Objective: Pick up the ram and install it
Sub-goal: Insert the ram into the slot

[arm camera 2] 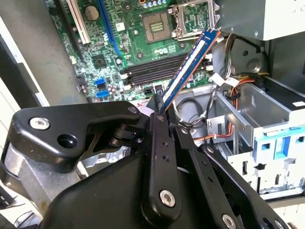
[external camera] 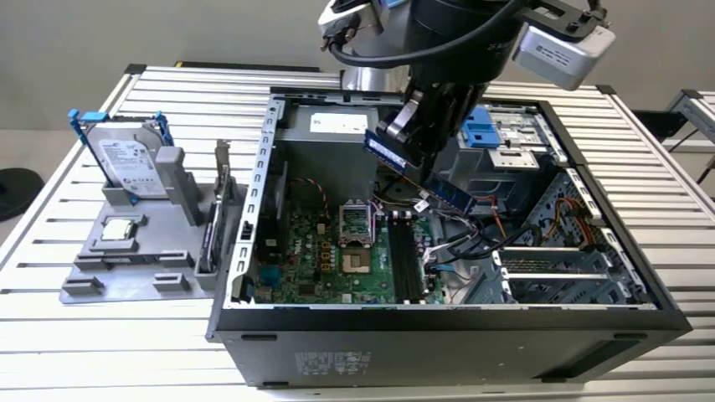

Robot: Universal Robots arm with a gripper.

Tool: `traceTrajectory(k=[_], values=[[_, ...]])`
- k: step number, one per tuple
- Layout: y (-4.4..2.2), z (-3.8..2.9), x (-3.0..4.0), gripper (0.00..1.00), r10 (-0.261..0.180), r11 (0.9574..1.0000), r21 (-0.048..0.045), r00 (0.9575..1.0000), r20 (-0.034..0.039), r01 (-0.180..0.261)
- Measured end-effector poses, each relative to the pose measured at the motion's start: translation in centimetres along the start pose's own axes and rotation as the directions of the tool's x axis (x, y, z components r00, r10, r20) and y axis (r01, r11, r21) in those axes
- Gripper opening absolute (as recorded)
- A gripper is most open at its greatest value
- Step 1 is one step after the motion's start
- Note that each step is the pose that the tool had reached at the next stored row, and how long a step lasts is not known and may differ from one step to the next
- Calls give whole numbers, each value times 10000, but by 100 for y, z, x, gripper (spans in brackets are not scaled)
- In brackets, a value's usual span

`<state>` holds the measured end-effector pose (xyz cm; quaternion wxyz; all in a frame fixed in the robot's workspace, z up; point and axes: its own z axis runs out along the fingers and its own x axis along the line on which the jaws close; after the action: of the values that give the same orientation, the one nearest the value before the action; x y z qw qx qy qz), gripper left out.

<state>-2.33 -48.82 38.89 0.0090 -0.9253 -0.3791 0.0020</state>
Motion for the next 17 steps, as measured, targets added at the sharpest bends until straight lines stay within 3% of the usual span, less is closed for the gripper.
traceTrajectory(k=[17], values=[[0,0,0,0,851,9964,-2,9964,-16,-851]])
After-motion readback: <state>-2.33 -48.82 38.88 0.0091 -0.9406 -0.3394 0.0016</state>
